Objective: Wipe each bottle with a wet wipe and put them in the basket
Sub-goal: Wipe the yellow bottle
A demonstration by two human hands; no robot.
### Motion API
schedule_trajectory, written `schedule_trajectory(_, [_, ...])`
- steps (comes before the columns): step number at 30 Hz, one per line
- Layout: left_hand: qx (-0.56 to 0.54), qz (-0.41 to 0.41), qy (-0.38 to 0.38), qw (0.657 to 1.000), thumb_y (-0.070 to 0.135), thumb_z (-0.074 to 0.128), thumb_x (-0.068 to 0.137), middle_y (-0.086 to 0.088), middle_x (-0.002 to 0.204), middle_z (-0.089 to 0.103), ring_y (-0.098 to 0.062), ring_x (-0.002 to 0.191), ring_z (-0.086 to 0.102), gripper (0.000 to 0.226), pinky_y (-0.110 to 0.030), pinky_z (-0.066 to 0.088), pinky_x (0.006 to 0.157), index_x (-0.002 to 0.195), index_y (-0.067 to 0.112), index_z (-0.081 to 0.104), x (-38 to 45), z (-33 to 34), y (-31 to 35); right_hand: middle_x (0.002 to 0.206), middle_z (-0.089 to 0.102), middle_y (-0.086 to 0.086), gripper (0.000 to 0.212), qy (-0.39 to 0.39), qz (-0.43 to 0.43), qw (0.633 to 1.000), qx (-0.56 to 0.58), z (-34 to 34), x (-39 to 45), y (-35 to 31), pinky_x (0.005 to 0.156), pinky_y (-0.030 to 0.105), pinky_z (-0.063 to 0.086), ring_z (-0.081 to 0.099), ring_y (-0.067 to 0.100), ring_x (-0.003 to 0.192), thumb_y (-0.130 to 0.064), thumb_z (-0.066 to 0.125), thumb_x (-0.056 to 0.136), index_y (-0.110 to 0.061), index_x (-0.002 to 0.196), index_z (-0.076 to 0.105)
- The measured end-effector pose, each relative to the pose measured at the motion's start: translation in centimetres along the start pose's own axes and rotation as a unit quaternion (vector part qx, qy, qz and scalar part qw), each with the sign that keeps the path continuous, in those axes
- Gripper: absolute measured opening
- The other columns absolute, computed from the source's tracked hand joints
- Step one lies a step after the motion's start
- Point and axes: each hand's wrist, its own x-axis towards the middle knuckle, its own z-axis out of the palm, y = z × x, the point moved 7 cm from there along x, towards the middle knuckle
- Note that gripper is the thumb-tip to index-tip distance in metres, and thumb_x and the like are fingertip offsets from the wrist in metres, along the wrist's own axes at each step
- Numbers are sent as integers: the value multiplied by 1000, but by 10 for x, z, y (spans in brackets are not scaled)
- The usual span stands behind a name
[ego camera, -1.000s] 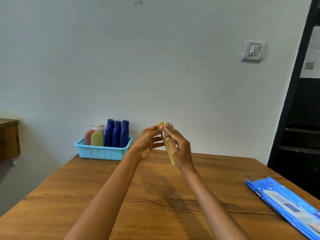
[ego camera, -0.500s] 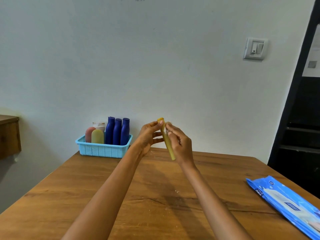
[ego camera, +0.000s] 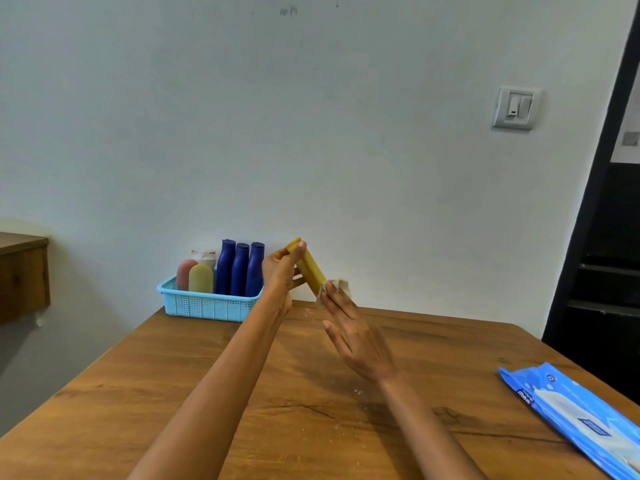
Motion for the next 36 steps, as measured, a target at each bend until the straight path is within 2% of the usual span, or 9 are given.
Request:
schedule_trajectory(3, [10, 0, 2, 1000, 23, 67, 85, -8, 100, 61, -28, 96, 61, 24, -40, 55, 78, 102, 11, 57, -1, 0, -2, 153, 11, -17, 54, 10, -1, 1000, 12, 1, -7, 5, 88, 19, 49, 36, 1, 131, -50, 23, 97, -24, 145, 26])
schedule_trajectory(6, [19, -18, -30, 999, 25, 67, 85, -7, 104, 60, -27, 94, 62, 31, -36, 56, 72, 109, 9, 56, 0, 1, -4, 153, 5, -22, 52, -17, 14, 999, 37, 2, 0, 1, 87, 16, 49, 36, 3, 132, -47, 26, 97, -30, 145, 19])
schedule_trajectory(10, [48, -49, -135, 988, 27, 63, 88, -5, 101, 66, -21, 88, 65, 38, -29, 55, 65, 118, 5, 57, -7, 17, -10, 153, 4, -22, 49, -9, 67, 992, 105, -9, 22, -8, 101, 6, 24, 7, -9, 138, -35, 31, 101, -30, 148, 16])
schedule_trajectory(14, [41, -33, -228, 972, 25, 58, 90, -3, 98, 69, -20, 91, 66, 30, -31, 57, 73, 115, 8, 61, -13, 32, -5, 155, 15, -13, 48, 17, 163, 956, 243, -21, 35, 0, 112, 20, 25, 16, 1, 141, -34, 30, 100, -33, 147, 18])
schedule_trajectory(19, [-6, 5, -286, 958, 20, 54, 88, -3, 98, 69, -14, 93, 67, 25, -35, 57, 75, 110, 10, 61, -23, 39, 3, 145, 41, -4, 43, 39, 226, 910, 346, -32, 35, 16, 81, 9, 44, 46, 6, 120, -36, 33, 99, -27, 141, 37])
schedule_trajectory(26, [-74, 37, -193, 978, 16, 50, 94, -2, 103, 65, -17, 98, 61, 16, -32, 57, 70, 103, 14, 63, -8, 16, 10, 93, 73, -6, 21, 135, 213, 904, 344, -35, 18, 29, 73, 39, 55, 66, 14, 89, -31, 52, 94, -26, 103, 70])
schedule_trajectory(28, [-76, 30, -195, 977, 17, 49, 94, -2, 105, 65, -18, 99, 61, 17, -32, 57, 70, 105, 13, 62, -8, 15, 9, 92, 69, -7, 23, 119, 241, 907, 324, -32, 17, 31, 68, 27, 52, 63, 12, 87, -33, 49, 94, -27, 109, 66])
schedule_trajectory(32, [-59, 35, -205, 976, 19, 51, 93, -3, 107, 65, -18, 99, 62, 20, -33, 57, 69, 108, 11, 61, -10, 22, 13, 125, 55, -10, 36, 90, 226, 916, 319, -31, 19, 22, 77, 6, 45, 52, 4, 110, -30, 43, 97, -20, 130, 53])
schedule_trajectory(36, [-50, 50, -192, 979, 19, 52, 93, -1, 100, 66, -15, 93, 63, 16, -30, 56, 68, 102, 13, 63, -10, 21, 16, 115, 67, 0, 28, 138, 164, 919, 332, -35, 23, 4, 72, 31, 51, 61, 18, 95, -27, 44, 98, -23, 121, 60])
